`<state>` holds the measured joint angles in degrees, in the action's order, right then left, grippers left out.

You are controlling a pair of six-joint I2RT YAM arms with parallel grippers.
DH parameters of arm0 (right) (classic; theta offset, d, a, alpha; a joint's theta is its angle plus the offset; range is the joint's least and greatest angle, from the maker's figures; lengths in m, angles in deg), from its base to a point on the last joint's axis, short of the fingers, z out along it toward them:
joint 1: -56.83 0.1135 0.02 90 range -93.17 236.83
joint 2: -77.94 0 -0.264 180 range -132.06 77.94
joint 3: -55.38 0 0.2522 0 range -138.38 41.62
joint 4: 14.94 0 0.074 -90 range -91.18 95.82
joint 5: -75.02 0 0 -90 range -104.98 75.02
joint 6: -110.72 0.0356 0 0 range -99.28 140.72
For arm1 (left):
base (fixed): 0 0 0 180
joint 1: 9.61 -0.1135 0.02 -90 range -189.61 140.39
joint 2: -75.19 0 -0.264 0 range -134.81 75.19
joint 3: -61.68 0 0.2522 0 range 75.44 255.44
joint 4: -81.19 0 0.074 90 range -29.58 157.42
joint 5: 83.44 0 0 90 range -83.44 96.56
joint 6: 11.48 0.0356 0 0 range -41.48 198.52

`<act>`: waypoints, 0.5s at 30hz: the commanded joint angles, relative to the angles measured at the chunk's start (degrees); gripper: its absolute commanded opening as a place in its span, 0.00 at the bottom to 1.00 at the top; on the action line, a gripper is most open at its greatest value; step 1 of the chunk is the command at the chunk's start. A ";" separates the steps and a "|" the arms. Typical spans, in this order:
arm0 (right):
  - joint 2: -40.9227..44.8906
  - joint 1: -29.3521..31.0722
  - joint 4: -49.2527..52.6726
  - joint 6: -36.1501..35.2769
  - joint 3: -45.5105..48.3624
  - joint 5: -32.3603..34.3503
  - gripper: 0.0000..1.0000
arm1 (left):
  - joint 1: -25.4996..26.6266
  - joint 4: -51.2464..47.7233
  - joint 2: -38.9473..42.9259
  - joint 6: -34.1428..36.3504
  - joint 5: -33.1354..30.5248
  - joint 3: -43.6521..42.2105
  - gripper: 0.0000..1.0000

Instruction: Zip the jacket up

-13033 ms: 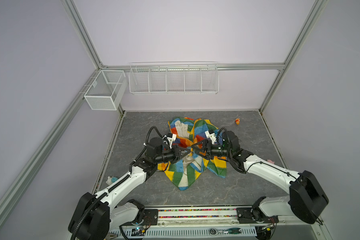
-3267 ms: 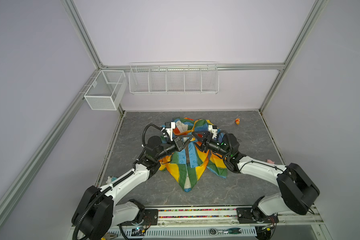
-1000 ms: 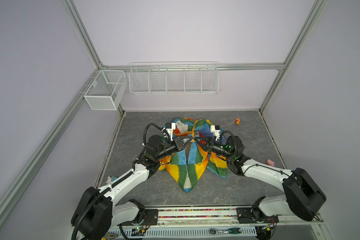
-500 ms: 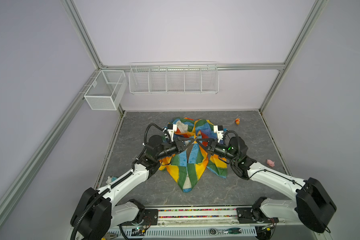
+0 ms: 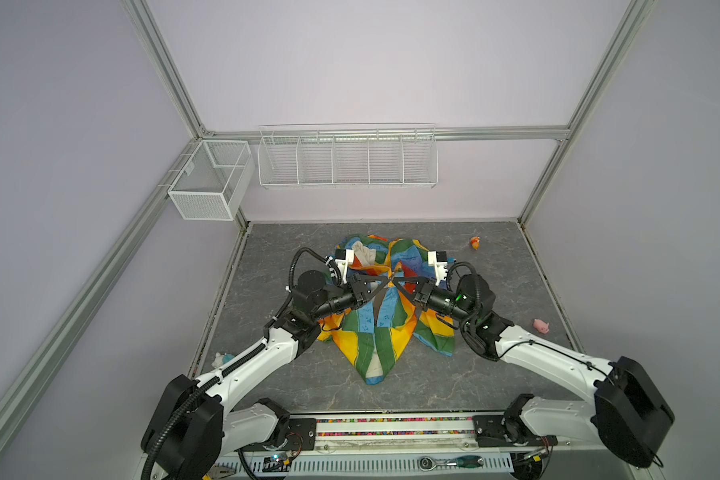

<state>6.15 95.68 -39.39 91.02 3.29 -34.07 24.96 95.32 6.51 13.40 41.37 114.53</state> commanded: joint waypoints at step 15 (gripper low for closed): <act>1.31 -1.57 2.69 -4.17 0.61 8.13 0.06 | 1.45 -0.03 0.86 -0.38 3.51 -1.34 0.00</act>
<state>6.52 96.09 -38.19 89.01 3.93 -32.41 25.64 95.39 6.48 13.03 40.45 113.76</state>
